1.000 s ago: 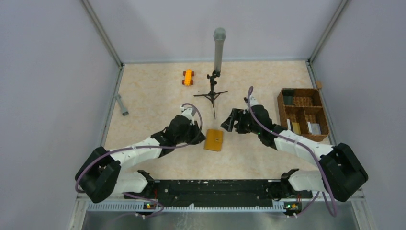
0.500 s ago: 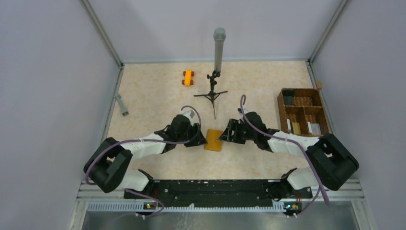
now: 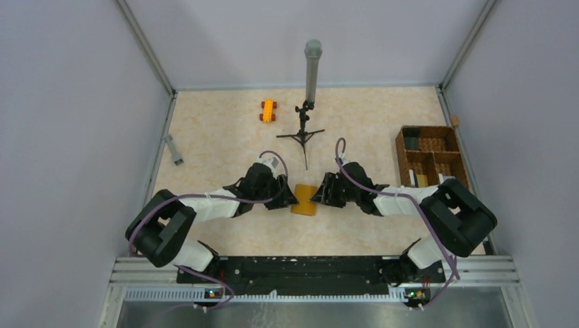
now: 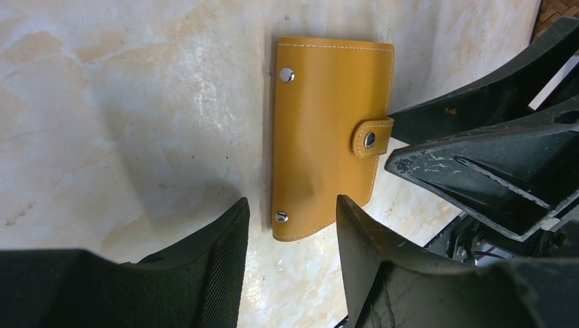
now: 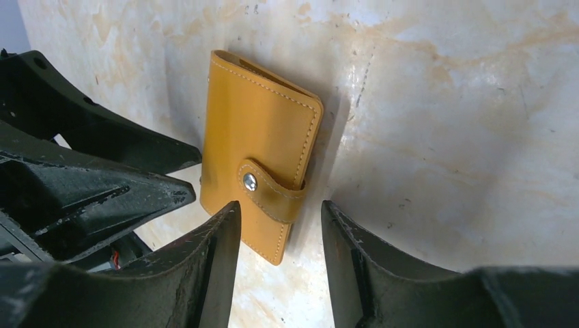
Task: Put the credit cards into the card holder
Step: Pick up the card holder from the center of the board.
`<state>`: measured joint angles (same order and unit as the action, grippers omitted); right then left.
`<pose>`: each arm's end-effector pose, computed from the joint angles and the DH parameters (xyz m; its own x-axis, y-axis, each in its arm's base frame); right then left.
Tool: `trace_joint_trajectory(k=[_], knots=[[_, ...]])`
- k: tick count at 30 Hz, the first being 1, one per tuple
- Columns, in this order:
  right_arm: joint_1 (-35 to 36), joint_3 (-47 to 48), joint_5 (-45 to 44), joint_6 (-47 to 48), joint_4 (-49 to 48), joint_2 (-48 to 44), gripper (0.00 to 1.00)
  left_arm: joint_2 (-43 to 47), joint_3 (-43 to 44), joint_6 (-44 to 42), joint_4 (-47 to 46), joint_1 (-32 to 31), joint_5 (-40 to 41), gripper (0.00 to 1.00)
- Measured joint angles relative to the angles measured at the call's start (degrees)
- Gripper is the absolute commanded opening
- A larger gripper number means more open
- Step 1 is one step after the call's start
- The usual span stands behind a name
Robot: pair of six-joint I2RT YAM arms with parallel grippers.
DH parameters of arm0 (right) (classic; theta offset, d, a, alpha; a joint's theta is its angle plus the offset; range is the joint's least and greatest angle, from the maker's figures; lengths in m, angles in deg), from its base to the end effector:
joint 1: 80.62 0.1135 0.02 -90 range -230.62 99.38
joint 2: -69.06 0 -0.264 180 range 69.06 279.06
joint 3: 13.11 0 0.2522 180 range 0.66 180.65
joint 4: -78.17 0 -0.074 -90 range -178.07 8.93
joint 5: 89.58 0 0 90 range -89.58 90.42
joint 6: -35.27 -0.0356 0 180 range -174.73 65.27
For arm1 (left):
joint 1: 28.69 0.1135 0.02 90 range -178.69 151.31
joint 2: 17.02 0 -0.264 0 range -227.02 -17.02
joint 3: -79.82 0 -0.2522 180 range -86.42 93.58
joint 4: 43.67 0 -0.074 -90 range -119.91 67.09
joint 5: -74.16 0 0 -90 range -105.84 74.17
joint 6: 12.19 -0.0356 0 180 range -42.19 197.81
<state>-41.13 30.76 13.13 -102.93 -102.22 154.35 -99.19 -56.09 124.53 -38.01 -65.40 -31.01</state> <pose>0.2030 0.1774 0.1384 -0.8956 0.2043 -0.3951 -0.1212 0.7426 0.6586 0.2035 -0.1634 0.1446 -0.9103 -0.1977 -0.3636 0.0959 0.7538 -0.6500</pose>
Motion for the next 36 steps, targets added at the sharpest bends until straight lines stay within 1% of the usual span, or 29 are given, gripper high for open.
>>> trace_joint_trajectory(k=[5,11,16,17,21,25,27,36], knots=[[0.0,0.1,0.1,-0.7,-2.8,1.8,0.40,-1.4,0.0,0.9,-2.4,0.3,-0.7,0.49],[0.0,0.4,0.0,-1.1,-3.9,3.3,0.29,-2.6,0.0,1.6,-4.5,0.6,-1.4,0.48],[0.0,0.4,0.3,-1.7,-4.7,4.3,0.01,-3.2,-0.1,1.8,-5.7,0.7,-1.9,0.47],[0.0,0.4,0.3,-1.9,-4.8,4.4,0.00,-3.2,-0.1,1.8,-5.8,0.7,-1.9,0.48],[0.0,0.4,0.2,-2.1,-4.9,4.2,0.00,-2.7,-0.6,1.8,-6.0,1.0,-1.8,0.49],[0.0,0.2,0.2,-1.8,-4.8,1.8,0.00,0.9,-1.9,1.3,-3.9,1.5,-0.7,0.53],[0.0,-0.2,0.3,-1.6,-5.4,-0.5,0.00,3.9,-2.1,0.9,-2.5,1.9,-0.3,0.62],[0.0,-3.5,3.2,-0.6,-9.1,-14.6,0.00,20.9,-2.1,-1.7,2.2,5.5,-2.0,0.89]])
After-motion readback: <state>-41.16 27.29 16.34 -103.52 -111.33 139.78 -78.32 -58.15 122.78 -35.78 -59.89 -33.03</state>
